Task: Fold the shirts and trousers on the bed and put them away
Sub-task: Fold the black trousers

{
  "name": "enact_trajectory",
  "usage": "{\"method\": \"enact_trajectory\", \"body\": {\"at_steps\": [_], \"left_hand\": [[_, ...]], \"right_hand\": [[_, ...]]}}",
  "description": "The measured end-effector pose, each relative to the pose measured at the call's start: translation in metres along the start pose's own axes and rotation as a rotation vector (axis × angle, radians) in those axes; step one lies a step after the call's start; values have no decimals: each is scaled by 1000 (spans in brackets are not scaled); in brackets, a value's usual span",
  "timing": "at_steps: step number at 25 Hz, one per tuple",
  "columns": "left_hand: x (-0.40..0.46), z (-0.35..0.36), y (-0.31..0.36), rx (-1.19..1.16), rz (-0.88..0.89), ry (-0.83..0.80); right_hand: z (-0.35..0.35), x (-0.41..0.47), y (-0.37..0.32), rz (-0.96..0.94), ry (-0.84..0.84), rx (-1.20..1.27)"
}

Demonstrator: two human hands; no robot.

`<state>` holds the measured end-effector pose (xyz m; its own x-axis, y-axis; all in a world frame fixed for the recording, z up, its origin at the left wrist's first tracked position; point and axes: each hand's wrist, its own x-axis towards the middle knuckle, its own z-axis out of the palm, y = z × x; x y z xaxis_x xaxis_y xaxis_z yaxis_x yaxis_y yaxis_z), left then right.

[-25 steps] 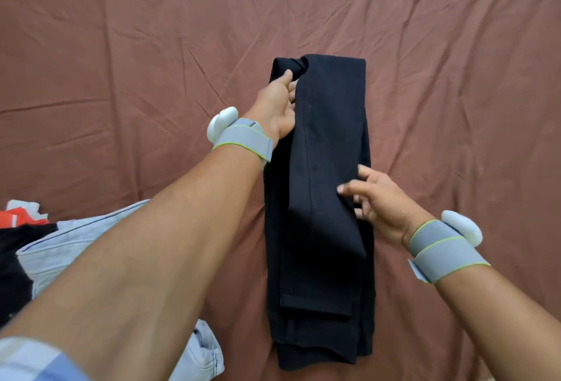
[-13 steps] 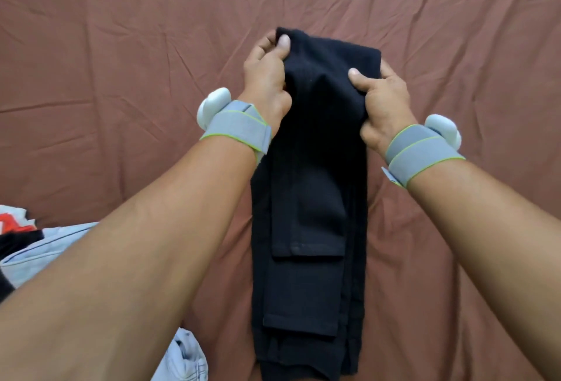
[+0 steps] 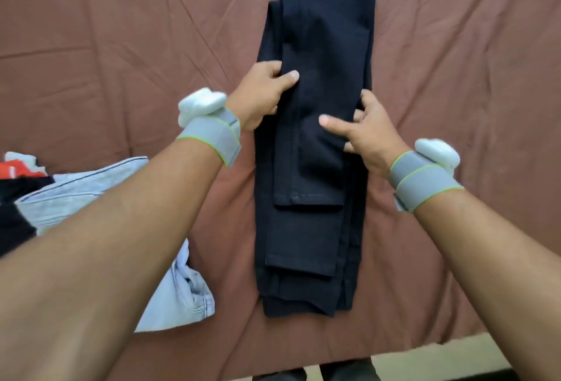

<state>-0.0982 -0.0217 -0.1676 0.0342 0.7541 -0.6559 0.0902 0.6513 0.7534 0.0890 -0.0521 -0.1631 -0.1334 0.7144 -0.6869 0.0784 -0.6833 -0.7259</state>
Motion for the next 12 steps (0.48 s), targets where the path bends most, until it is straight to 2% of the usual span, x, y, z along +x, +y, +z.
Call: {"method": "enact_trajectory", "body": {"at_steps": [4, 7, 9, 12], "left_hand": [[-51, 4, -39, 224, 88, -24], [-99, 9, -68, 50, 123, 86], [-129, 20, -95, -38, 76, 51], [-152, 33, -122, 89, 57, 1]], "right_hand": [[7, -50, 38, 6, 57, 63], [11, -90, 56, -13, 95, 137], [12, -112, 70, 20, 78, 97], [13, -134, 89, 20, 3, -26]]}}
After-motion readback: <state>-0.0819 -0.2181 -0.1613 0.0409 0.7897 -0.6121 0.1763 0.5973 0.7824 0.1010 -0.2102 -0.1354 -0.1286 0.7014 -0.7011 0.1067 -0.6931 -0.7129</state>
